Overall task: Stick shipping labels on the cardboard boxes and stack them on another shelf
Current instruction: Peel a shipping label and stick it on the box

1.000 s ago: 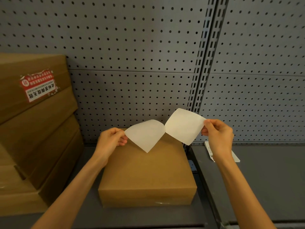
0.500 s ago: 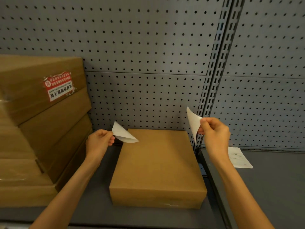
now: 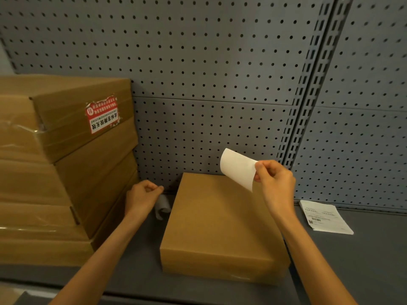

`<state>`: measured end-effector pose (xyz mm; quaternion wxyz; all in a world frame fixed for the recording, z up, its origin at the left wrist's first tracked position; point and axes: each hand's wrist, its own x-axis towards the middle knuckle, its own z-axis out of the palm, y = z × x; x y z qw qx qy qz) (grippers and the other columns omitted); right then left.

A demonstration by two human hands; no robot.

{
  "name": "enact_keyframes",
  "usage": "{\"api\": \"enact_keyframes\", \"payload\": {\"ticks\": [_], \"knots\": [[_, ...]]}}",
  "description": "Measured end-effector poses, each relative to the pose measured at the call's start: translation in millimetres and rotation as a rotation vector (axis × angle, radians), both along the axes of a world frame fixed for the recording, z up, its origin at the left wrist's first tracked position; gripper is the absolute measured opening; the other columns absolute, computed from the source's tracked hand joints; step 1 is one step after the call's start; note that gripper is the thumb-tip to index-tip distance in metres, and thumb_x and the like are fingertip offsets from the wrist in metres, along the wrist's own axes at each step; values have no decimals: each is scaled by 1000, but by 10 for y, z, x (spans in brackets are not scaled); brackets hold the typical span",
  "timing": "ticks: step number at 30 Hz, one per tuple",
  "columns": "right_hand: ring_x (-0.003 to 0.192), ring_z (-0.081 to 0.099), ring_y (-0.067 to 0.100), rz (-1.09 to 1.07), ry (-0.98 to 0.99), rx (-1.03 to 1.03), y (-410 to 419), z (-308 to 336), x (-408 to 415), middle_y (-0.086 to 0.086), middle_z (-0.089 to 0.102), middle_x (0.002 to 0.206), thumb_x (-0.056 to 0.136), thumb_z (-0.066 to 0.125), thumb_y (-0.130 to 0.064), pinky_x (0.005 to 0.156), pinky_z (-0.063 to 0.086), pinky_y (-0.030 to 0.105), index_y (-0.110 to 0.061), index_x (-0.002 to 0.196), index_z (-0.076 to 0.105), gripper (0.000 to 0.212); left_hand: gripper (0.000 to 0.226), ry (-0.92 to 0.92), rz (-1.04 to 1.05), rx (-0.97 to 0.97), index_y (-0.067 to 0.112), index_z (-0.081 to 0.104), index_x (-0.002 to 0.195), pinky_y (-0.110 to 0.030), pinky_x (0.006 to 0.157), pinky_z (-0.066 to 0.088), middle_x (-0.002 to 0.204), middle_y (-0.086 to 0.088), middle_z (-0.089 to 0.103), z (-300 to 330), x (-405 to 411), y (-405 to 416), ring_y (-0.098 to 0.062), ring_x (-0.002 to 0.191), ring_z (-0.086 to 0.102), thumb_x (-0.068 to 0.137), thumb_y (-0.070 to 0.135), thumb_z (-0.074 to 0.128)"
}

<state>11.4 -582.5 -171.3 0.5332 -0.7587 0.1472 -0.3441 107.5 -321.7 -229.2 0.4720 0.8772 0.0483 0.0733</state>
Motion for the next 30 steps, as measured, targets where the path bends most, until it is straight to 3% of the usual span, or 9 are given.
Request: {"api": "enact_keyframes", "payload": {"ticks": [4,8,12,17,19,23,30], "knots": [[84,65,14,3,-33,-66,95,68,24,-4,66,85,93,56,-16,61,50,20,-17,89,67,12,16,-77,-156,-198,17,64,73,-33,75,53,74,-3,66,352,-131,-264,-18,74,63,88,22,64],[75,60,-1,56,-86,-259,258,124,-14,-19,61,80,94,56,-19,60,47,16,-23,89,64,11,22,-60,-375,-402,8,69,88,-23,73,54,79,-5,69,743,-376,-624,-13,73,64,92,27,58],[78,60,2,156,-122,-497,395,54,-62,-11,65,84,94,57,-20,67,49,19,-20,93,68,11,33,64,-466,-573,9,69,97,-25,79,56,90,-7,73,845,-451,-826,-16,84,70,89,40,59],[90,59,5,251,-88,-653,457,-27,-149,-7,67,94,93,59,-21,75,48,17,-14,99,71,15,26,118,-482,-602,9,70,101,-24,79,55,96,-4,74,763,-455,-898,-13,90,70,89,30,63],[93,58,4,262,-78,-698,449,-57,-164,-7,68,97,93,60,-21,77,45,12,-16,101,71,15,20,115,-468,-601,10,70,99,-19,73,54,95,-1,74,743,-471,-918,-11,89,70,89,26,62],[95,58,7,271,-56,-717,414,-97,-176,-6,68,98,92,60,-22,79,48,19,-17,102,70,15,16,106,-429,-619,12,70,97,-14,63,53,92,1,74,727,-503,-947,-8,83,70,94,19,56],[98,54,3,306,-47,-705,297,-75,-214,-8,68,102,93,59,-23,84,39,9,-16,112,70,23,17,98,-358,-612,15,69,90,-36,90,53,95,-2,74,726,-441,-934,-16,90,69,95,17,53]]}}
